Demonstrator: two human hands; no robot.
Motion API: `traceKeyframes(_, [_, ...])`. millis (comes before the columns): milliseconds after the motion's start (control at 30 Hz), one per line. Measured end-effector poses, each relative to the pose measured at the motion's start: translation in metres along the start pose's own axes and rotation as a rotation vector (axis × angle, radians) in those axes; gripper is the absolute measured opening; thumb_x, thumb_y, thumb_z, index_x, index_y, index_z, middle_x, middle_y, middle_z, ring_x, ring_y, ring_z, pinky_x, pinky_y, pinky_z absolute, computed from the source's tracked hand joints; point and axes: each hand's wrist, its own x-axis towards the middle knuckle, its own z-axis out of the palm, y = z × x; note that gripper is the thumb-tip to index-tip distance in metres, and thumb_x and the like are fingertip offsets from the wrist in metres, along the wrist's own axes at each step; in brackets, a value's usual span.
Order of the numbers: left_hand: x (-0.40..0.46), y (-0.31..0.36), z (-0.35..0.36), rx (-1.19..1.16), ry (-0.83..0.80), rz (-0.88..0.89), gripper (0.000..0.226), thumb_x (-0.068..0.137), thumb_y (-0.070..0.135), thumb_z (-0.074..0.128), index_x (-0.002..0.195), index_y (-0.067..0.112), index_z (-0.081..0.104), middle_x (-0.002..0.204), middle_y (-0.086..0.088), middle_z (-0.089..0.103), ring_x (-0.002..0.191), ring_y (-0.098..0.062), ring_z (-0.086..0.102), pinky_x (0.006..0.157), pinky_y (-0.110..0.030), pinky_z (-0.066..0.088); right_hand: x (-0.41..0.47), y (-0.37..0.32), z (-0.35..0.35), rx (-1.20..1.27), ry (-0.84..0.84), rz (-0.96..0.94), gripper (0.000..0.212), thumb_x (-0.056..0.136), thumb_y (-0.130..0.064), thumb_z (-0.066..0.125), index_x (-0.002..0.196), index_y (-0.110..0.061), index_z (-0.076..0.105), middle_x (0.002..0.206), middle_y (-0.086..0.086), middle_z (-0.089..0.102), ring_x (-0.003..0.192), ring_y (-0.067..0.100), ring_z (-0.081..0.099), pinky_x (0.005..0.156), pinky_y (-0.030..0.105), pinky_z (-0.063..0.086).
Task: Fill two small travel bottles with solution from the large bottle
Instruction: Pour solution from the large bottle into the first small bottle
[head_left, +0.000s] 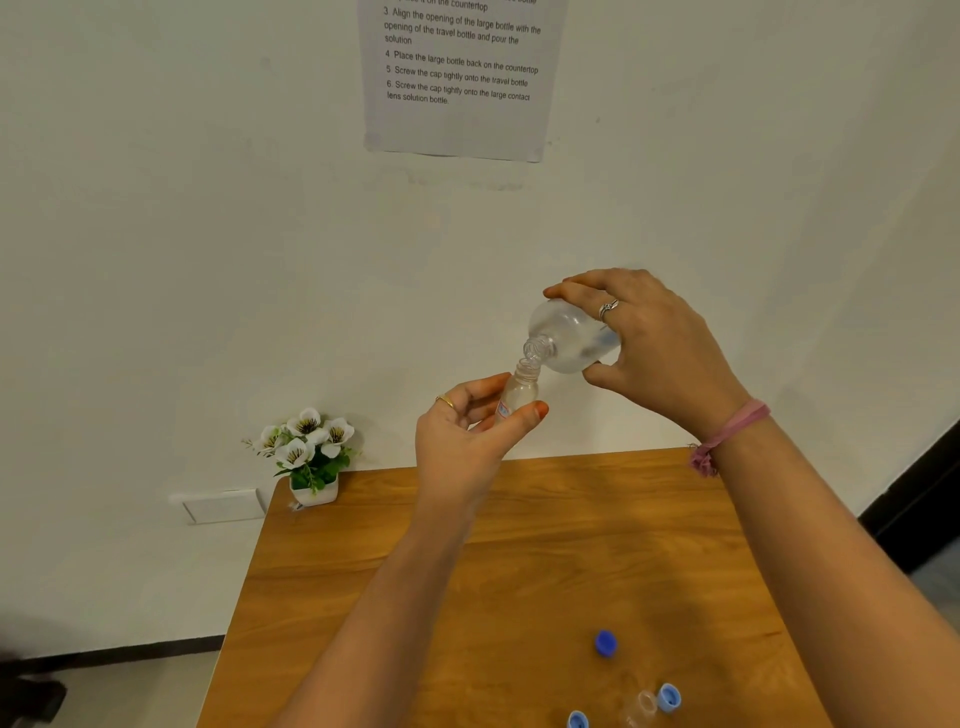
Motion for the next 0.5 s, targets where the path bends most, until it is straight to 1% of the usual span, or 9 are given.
traceKeyframes(167, [-0.002,-0.001,0.001,-0.013,-0.010,0.001,0.044,0.064,0.018,0.088,0.104,0.018,0.070,0.097,0.003,0.075,0.092,-0.010,0.071,0.080,-0.025,0.058,-0.004,0.003,0.005,0.047,-0.034,0.053,0.070,0.067,-0.016,0.079,0.130,-0.025,0.051,0.125,0.000,0.056,0.112,0.023,0.050,0.080,0.028,0.039])
traceKeyframes(267, [-0.003,-0.003,0.002,-0.020,-0.013,0.002,0.043,0.064,0.018,0.088,0.103,0.019,0.070,0.097,0.003,0.075,0.092,-0.009,0.070,0.075,-0.019,0.057,-0.009,0.005,0.010,0.081,-0.051,0.086,0.071,0.068,-0.020,0.080,0.131,-0.027,0.049,0.126,-0.002,0.055,0.112,0.021,0.048,0.077,0.027,0.040])
traceKeyframes(367, [-0.004,-0.007,0.002,-0.022,-0.015,-0.004,0.040,0.063,0.017,0.088,0.099,0.022,0.070,0.094,0.005,0.076,0.090,-0.008,0.070,0.072,-0.017,0.056,-0.016,0.009,0.017,0.127,-0.069,0.133,0.072,0.068,-0.022,0.080,0.132,-0.030,0.047,0.126,-0.003,0.054,0.112,0.019,0.046,0.076,0.029,0.043])
traceKeyframes(433, [-0.005,-0.011,0.002,-0.023,-0.015,-0.010,0.040,0.063,0.018,0.088,0.098,0.023,0.070,0.093,0.006,0.076,0.090,-0.008,0.070,0.072,-0.017,0.056,-0.022,0.012,0.023,0.174,-0.094,0.180,0.073,0.067,-0.023,0.079,0.131,-0.032,0.046,0.126,-0.004,0.053,0.111,0.017,0.046,0.078,0.030,0.045])
traceKeyframes(500, [-0.006,-0.015,0.002,-0.022,-0.012,-0.013,0.040,0.063,0.018,0.089,0.098,0.023,0.070,0.094,0.006,0.076,0.090,-0.008,0.070,0.071,-0.016,0.056,-0.028,0.016,0.031,0.277,-0.106,0.243,0.072,0.066,-0.025,0.079,0.131,-0.032,0.046,0.124,-0.005,0.053,0.109,0.016,0.047,0.081,0.030,0.047])
